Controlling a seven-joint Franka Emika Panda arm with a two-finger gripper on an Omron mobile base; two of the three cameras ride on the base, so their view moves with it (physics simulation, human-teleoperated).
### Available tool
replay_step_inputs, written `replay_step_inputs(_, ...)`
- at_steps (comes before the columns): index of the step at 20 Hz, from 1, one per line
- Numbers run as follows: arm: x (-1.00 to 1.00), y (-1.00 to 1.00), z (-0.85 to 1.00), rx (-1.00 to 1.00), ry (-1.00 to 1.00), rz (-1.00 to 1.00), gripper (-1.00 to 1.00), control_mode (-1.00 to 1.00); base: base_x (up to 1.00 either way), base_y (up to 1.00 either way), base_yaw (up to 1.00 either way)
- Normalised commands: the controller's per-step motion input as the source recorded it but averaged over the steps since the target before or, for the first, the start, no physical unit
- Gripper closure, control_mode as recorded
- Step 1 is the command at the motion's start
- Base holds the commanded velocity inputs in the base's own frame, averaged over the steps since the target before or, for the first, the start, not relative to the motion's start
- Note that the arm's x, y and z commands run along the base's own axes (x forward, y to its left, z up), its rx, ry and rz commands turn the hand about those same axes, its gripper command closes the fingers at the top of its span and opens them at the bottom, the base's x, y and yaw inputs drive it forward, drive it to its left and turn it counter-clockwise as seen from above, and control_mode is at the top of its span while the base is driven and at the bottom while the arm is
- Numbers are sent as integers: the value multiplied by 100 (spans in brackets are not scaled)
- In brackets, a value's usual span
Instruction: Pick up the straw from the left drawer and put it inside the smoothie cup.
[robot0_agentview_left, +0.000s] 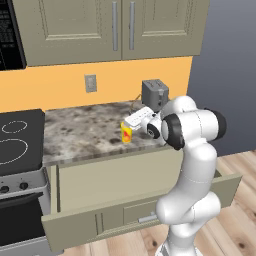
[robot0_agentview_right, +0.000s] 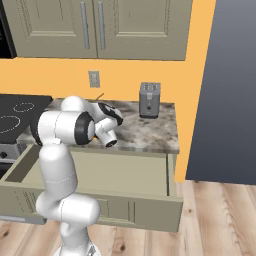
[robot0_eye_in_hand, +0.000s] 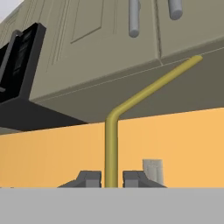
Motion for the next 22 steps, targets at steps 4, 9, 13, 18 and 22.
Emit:
replay_step_inputs(4,5,0,-6,0,-2,-1,100,-100,0,0,0)
replay_step_inputs(9,5,1,-11,0,-2,-1,100,-100,0,0,0)
replay_step_inputs(13,3,3,-19,0,-2,-1,100,-100,0,0,0)
replay_step_inputs(18,2,4,-26,0,-2,0,100,-100,0,0,0)
replay_step_inputs(22,1,0,-27,0,-3,0,100,-100,0,0,0)
